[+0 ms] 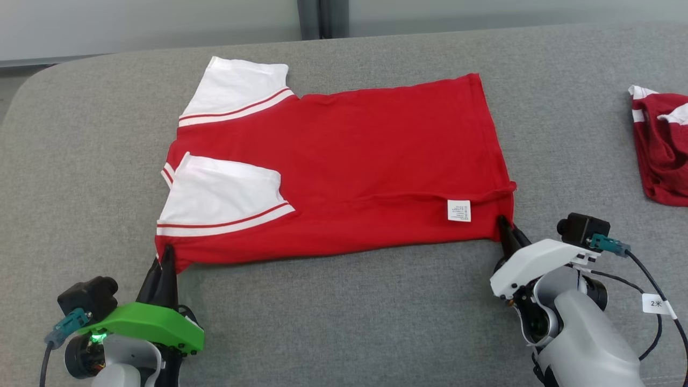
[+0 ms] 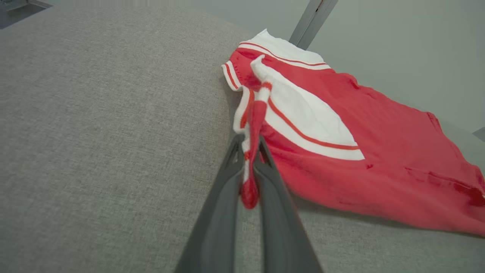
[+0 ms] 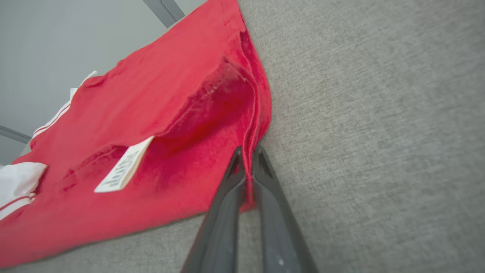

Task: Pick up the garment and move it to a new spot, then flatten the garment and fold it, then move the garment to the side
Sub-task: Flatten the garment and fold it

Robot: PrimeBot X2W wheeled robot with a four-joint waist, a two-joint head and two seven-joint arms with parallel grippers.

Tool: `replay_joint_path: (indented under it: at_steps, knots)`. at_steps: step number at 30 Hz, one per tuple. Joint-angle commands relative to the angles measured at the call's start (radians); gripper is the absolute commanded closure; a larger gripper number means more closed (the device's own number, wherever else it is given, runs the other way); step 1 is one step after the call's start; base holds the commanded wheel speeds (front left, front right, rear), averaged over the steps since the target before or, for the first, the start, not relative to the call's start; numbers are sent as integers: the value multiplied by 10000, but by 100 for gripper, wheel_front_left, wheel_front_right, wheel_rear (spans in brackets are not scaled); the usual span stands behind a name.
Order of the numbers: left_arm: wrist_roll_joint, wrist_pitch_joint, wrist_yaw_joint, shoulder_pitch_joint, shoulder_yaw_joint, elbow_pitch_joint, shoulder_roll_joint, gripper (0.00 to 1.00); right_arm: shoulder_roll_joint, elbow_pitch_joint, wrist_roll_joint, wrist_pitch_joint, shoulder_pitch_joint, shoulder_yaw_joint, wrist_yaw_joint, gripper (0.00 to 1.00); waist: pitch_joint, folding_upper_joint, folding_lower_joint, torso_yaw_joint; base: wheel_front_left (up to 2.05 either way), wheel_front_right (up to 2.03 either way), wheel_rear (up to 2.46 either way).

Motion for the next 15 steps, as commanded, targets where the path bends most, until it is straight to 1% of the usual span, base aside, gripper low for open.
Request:
replay_joint_path:
  at_steps: [1,4,8,12,15]
  knots:
    - [163,-119,-36,153,-13,-125,67,100,-20,-40,179,32,-123,-6,3,100,-65,0,0,-25,0,0,0]
    - [170,-233,-75,239,-90,-460,100,100,-17,-338,323,135,-66,-186,3,100,-182,0,0,-58,0,0,0]
    - [199,-184,-117,621,-266,-1225,204,100,-75,-1210,566,696,453,-594,3,100,-371,0,0,-123,0,0,0]
    - [218,11,-30,1373,-325,-2235,303,100,-220,-2514,624,1442,1211,-996,3,100,-520,0,0,-191,0,0,0]
    - [223,266,75,2151,-384,-3048,369,100,-273,-3600,343,2077,2047,-1308,3,100,-601,0,0,-204,0,0,0]
